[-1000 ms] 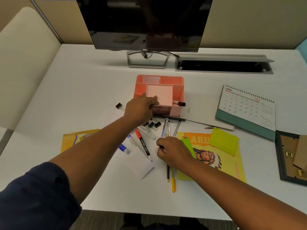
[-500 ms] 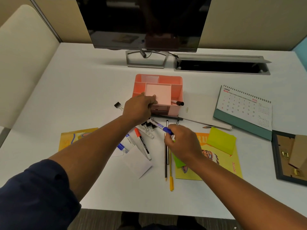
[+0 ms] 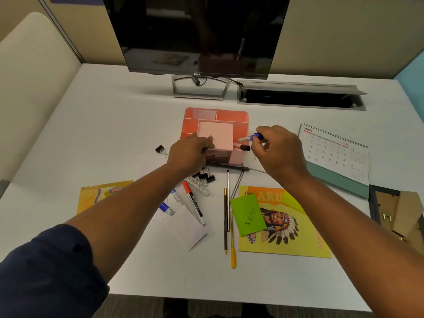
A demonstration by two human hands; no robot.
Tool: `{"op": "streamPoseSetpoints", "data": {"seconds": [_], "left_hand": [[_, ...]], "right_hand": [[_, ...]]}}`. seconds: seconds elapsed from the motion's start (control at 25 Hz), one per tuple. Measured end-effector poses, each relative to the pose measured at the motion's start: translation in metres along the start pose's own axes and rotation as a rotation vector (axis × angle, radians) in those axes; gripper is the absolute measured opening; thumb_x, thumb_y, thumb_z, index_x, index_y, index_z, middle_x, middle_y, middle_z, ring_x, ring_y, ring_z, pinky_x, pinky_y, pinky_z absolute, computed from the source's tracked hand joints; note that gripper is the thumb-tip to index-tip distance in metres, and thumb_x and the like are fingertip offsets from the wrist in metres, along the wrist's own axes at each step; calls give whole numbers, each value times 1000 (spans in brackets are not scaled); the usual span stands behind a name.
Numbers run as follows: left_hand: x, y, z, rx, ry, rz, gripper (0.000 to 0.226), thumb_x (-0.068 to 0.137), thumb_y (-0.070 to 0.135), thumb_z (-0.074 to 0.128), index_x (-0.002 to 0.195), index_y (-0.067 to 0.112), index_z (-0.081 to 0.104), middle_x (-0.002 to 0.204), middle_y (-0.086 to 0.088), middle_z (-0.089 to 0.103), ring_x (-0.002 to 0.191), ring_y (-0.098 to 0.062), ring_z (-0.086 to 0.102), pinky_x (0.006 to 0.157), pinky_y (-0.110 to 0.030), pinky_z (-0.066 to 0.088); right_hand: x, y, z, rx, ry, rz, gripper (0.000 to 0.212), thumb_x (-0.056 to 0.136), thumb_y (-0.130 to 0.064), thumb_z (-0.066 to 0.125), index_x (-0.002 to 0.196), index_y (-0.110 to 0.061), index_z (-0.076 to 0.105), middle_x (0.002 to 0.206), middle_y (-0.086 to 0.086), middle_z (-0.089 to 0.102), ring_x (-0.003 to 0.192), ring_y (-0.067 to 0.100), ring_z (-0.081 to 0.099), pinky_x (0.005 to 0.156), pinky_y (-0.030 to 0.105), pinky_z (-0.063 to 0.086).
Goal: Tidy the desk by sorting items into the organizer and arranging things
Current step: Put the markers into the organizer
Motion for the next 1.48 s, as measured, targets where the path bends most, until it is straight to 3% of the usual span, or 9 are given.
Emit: {"op": "streamPoseSetpoints", "data": {"seconds": [0.16, 0.28, 0.44, 0.56, 0.68, 0.76, 0.92, 1.24, 1.48], "left_hand": [[0, 0, -1, -12, -18, -13, 33, 100, 14, 53, 129, 24, 66, 123, 4, 71, 113, -24, 65, 85, -36, 54], [0, 1, -1, -17, -45, -6, 32, 102, 16, 53, 130, 24, 65, 123, 6, 71, 115, -22, 65, 88, -36, 53], [4, -3, -5, -20, -119, 2, 36, 101, 13, 53, 136, 23, 61, 126, 7, 69, 119, -19, 62, 89, -30, 46], [6, -3, -7, -24, -188, 5, 42, 98, 8, 56, 139, 21, 58, 131, 5, 67, 125, -20, 58, 94, -28, 41], [3, 0, -12, -5, -254, 1, 49, 96, 7, 58, 142, 23, 55, 140, 0, 60, 128, -25, 54, 99, -31, 42], [0, 3, -16, 24, -310, 11, 52, 97, 8, 56, 146, 23, 51, 148, -3, 53, 134, -27, 49, 103, -34, 41], [-2, 3, -18, 3, -342, -31, 59, 96, 2, 54, 150, 24, 45, 152, -4, 48, 138, -28, 44, 106, -33, 39], [-2, 4, -18, -54, -316, -58, 53, 98, 5, 54, 148, 24, 48, 148, -3, 52, 135, -27, 46, 104, -32, 40], [-2, 2, -12, -52, -322, -59, 55, 97, 3, 54, 148, 23, 47, 148, -3, 53, 135, -29, 47, 106, -37, 42]], "right_hand": [[10, 13, 40, -119, -239, 44, 25, 99, -23, 51, 93, -7, 69, 85, 10, 65, 76, 27, 57, 59, 32, 40], [14, 15, 56, -130, -350, 80, 25, 103, -24, 46, 103, -10, 67, 93, 10, 63, 77, 23, 53, 62, 29, 35], [0, 8, 45, -126, -201, 86, 31, 98, -24, 57, 127, -13, 61, 110, 9, 55, 91, 23, 55, 68, 30, 45], [-32, -20, 47, -4, -112, -84, 22, 94, -17, 57, 112, -9, 67, 100, 9, 58, 86, 25, 55, 66, 34, 49], [-68, -47, 102, 71, -490, -163, 21, 97, -20, 52, 94, -9, 69, 90, 8, 60, 84, 28, 58, 66, 37, 46], [-83, -57, 138, 29, -647, -144, 26, 98, -26, 48, 96, -11, 69, 94, 8, 59, 89, 29, 59, 65, 34, 38], [-77, -73, 167, 47, -659, -85, 33, 100, -32, 47, 113, -9, 67, 105, 12, 63, 95, 30, 60, 72, 35, 43], [-81, -62, 155, -181, -811, 29, 16, 87, -12, 54, 97, -10, 66, 94, 9, 65, 88, 29, 64, 67, 31, 47], [-84, -60, 152, -172, -767, -15, 25, 93, -33, 57, 107, -13, 63, 104, 8, 66, 93, 29, 64, 66, 32, 45]]}}
Point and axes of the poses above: each hand's wrist, its own x-axis towards the middle knuckle, its own z-axis out of the palm, y = z × x, the point moved 6 cm from there along x, towards the middle knuckle
